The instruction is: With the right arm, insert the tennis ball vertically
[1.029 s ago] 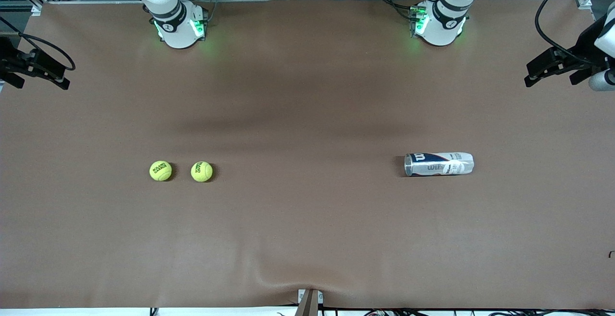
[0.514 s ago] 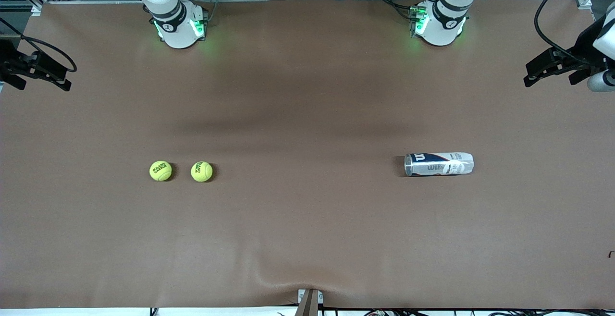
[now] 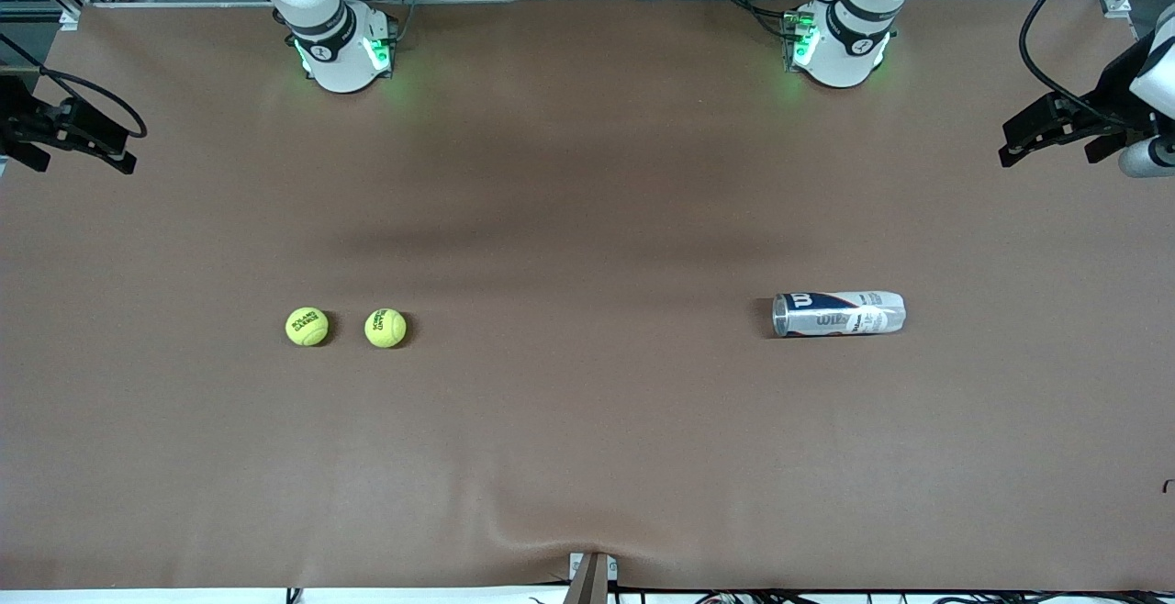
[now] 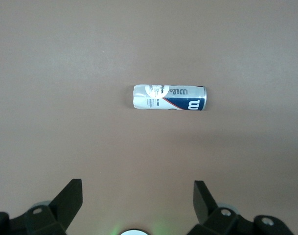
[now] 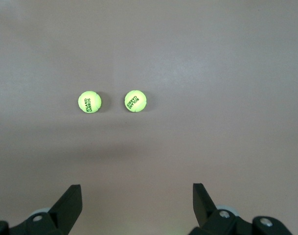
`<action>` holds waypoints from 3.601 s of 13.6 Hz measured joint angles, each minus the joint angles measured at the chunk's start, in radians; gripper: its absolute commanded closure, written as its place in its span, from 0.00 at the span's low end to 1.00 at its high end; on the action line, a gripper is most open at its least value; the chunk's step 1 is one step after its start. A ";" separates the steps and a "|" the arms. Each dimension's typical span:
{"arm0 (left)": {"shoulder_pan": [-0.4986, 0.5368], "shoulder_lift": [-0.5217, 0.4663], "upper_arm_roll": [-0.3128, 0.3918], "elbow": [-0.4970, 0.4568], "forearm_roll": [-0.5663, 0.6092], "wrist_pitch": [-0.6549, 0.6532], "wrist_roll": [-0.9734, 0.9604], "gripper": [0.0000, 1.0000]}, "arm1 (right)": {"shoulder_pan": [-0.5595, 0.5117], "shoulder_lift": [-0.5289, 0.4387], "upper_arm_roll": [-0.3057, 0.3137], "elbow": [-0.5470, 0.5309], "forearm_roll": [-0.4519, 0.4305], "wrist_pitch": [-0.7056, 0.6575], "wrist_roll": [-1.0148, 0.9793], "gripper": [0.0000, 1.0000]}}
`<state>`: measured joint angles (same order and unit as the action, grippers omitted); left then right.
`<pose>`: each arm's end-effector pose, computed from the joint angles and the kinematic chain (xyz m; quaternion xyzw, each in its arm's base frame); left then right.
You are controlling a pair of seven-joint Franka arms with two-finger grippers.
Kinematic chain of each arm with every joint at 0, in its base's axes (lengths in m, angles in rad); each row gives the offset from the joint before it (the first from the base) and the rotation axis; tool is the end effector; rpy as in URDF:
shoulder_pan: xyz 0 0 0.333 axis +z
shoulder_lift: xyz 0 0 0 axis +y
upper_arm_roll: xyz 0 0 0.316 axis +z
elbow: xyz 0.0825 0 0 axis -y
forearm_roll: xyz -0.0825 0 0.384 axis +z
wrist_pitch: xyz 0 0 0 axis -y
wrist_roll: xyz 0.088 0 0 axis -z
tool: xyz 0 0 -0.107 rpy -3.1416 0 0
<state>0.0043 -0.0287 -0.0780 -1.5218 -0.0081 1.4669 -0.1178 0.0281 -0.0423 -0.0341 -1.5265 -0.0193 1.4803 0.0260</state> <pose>0.5335 -0.0410 0.6540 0.9997 0.0217 -0.0134 0.0016 0.5321 -0.0059 0.6603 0.9998 -0.0168 -0.0019 0.0089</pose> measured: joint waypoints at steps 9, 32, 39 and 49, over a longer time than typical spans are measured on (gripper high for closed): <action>-0.001 0.014 0.000 -0.002 0.000 -0.001 0.000 0.00 | 0.000 0.000 0.000 0.000 0.000 -0.002 0.000 0.00; -0.052 0.167 -0.022 -0.013 0.080 0.057 0.022 0.00 | 0.000 0.000 0.001 0.000 0.000 -0.003 0.000 0.00; -0.052 0.202 -0.021 -0.061 0.081 0.134 0.147 0.00 | 0.000 0.000 0.001 -0.001 0.000 -0.003 0.000 0.00; -0.061 0.287 -0.028 -0.065 0.137 0.179 0.322 0.00 | 0.000 0.000 0.001 0.000 0.000 -0.003 0.000 0.00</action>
<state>-0.0566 0.2586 -0.1058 -1.5870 0.1289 1.6459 0.2039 0.0281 -0.0418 -0.0334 -1.5270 -0.0192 1.4773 0.0260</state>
